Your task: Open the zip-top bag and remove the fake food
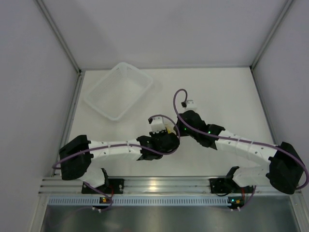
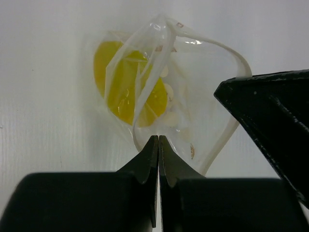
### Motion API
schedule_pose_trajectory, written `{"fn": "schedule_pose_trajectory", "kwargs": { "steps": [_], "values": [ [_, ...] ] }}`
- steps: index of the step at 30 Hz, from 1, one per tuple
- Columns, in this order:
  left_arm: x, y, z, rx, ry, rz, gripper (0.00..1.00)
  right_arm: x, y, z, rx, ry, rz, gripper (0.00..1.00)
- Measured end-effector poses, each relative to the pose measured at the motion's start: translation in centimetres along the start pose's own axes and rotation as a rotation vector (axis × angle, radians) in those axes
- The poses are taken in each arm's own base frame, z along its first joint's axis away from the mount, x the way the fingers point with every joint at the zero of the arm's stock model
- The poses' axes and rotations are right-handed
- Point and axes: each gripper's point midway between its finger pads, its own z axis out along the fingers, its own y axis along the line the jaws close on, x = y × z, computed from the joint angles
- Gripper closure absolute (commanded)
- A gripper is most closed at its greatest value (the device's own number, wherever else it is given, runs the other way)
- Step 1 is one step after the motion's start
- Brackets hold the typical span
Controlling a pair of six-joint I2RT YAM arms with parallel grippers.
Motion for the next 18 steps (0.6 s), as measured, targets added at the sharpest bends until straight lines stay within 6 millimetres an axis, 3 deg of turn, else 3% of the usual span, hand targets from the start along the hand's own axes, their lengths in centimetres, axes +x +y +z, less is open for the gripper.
{"fn": "schedule_pose_trajectory", "kwargs": {
  "steps": [9,18],
  "values": [
    [-1.1,-0.2,-0.4,0.009,-0.021,-0.011,0.89,-0.2,0.8,0.0,-0.029,-0.009,0.010,1.00],
    [-4.5,-1.8,0.4,0.004,-0.056,-0.034,0.92,-0.6,2.3,-0.2,-0.060,-0.046,0.043,1.00]
  ]
}}
